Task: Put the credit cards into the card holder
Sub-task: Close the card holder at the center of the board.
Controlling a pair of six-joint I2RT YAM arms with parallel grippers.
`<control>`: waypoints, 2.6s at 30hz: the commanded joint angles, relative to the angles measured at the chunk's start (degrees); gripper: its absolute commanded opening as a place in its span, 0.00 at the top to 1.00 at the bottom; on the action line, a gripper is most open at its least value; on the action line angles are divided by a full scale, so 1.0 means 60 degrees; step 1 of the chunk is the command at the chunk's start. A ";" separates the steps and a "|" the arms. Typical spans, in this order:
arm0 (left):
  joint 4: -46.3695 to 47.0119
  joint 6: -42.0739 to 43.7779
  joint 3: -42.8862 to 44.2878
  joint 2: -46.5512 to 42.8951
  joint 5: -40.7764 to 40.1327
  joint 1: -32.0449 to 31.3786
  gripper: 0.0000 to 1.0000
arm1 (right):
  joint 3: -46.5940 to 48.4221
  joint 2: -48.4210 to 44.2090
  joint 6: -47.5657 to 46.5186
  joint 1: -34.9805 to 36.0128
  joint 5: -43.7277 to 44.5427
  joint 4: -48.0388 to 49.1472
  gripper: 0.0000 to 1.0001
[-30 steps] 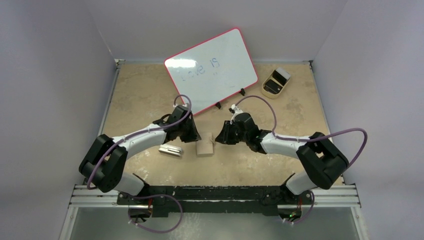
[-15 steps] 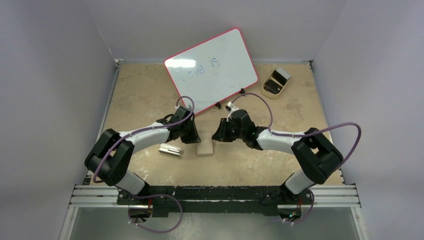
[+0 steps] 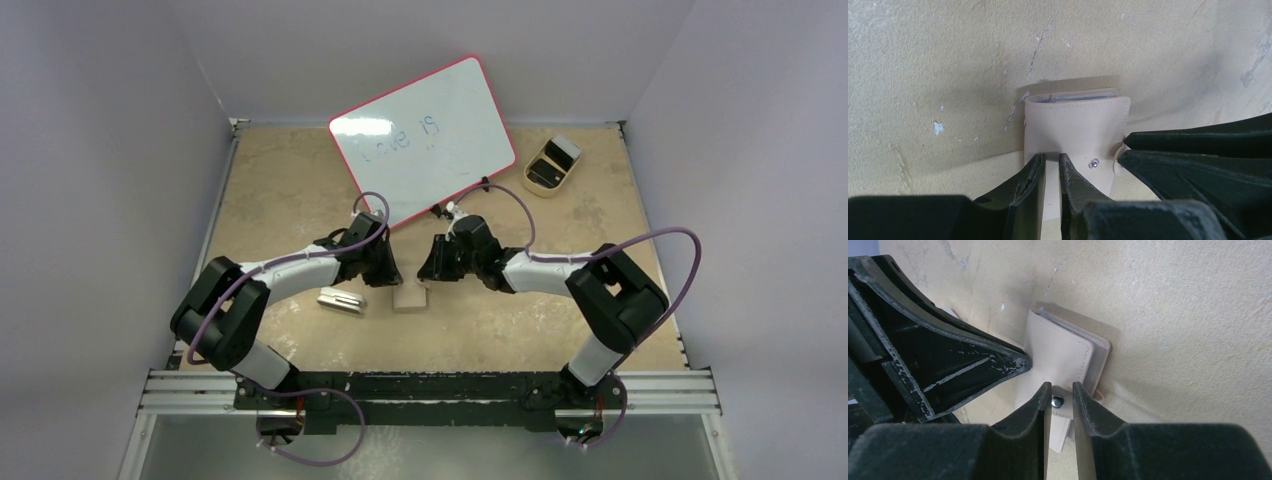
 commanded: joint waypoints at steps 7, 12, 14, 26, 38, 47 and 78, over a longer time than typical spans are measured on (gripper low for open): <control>0.0587 -0.0247 -0.0063 0.0103 0.0026 0.0026 0.85 | 0.0161 -0.0152 0.0417 0.0385 -0.0338 0.0517 0.76; 0.0555 -0.0280 -0.0082 0.0092 0.0032 0.0027 0.85 | 0.0226 -0.0351 0.0215 0.0386 -0.0225 -0.0027 0.76; 0.0555 -0.0297 -0.0098 0.0055 0.0032 0.0026 0.85 | 0.0308 -0.0603 0.0100 0.0386 -0.0029 -0.0480 0.75; 0.0595 -0.0379 -0.0117 0.0046 0.0061 0.0030 0.85 | -0.0175 -0.0951 0.0315 0.0371 0.0302 -0.0731 0.76; 0.0569 -0.0364 -0.0143 -0.0005 0.0030 0.0028 0.85 | -0.0093 -0.0479 0.0412 0.0368 0.0142 -0.0310 0.78; 0.0570 -0.0364 -0.0143 0.0005 0.0046 0.0029 0.85 | 0.0071 0.0002 0.0239 0.0372 0.0009 0.0050 0.80; 0.0422 -0.0346 0.0031 -0.0018 0.0032 0.0026 0.85 | 0.1213 -0.0382 -0.0436 0.0211 0.0263 -0.1978 0.83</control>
